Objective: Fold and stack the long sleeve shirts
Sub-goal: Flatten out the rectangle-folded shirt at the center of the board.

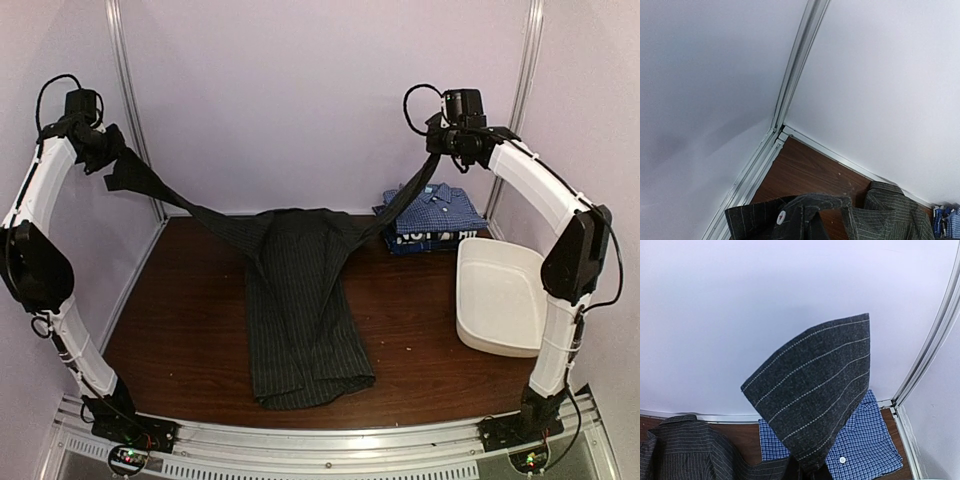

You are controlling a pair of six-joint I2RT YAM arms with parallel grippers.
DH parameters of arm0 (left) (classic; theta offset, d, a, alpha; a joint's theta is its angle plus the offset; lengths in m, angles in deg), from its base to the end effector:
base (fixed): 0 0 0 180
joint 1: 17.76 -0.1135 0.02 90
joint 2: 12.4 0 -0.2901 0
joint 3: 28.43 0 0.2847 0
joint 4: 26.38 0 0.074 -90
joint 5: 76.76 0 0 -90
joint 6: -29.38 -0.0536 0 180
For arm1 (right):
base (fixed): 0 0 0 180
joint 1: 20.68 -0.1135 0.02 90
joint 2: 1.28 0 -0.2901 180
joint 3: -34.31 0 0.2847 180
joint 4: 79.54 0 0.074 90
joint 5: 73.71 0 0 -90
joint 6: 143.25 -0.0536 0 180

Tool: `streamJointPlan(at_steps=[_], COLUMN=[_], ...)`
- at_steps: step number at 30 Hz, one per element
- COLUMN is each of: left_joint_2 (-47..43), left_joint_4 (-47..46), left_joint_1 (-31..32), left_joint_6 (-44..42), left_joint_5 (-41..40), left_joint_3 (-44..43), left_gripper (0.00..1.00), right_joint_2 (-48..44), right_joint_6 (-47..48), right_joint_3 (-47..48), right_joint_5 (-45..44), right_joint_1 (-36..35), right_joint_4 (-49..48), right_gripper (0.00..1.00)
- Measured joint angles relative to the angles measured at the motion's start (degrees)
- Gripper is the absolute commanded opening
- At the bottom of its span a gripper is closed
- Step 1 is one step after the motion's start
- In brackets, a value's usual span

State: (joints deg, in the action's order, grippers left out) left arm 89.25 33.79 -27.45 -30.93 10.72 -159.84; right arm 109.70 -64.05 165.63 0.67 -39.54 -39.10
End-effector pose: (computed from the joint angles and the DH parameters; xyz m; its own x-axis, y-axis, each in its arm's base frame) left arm 0.4291 0.0757 0.4744 -0.3317 -0.5586 -0.7602 -0.4257 0.8078 -0.4078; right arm 0.4861 0.1508 0.4402 -0.3329 0.0770 -0.9398 -0.0098 0.9963 0.0851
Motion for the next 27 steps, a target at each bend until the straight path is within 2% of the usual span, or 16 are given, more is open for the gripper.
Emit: streamJointPlan(at_steps=[6, 12, 18, 23, 27], left_joint_2=[2.21, 2.29, 2.45, 4.02, 6.05], left_joint_4=[0.04, -0.52, -3.15, -5.38, -6.58], left_joint_1=[0.0, 1.6, 7.48, 12.13, 12.72], left_joint_6=[-0.26, -1.77, -3.32, -3.3, -2.78], left_joint_5=[3.61, 7.13, 7.98, 7.96, 6.82], left_joint_3=[-5.7, -4.07, 8.24, 19.82, 26.75], left_gripper=[0.0, 0.0, 0.0, 0.0, 0.0], right_joint_2=[1.97, 1.95, 3.5, 10.54, 15.54], right_joint_6=[0.13, 0.35, 2.71, 3.41, 2.51], right_joint_3=[5.49, 4.39, -1.77, -3.74, -6.01], right_joint_5=[1.53, 7.48, 10.93, 12.0, 12.15], right_joint_1=[1.95, 1.42, -5.77, -13.16, -14.99], right_joint_4=[1.73, 0.7, 0.22, 0.57, 1.64], right_gripper=[0.01, 0.02, 0.02, 0.02, 0.03])
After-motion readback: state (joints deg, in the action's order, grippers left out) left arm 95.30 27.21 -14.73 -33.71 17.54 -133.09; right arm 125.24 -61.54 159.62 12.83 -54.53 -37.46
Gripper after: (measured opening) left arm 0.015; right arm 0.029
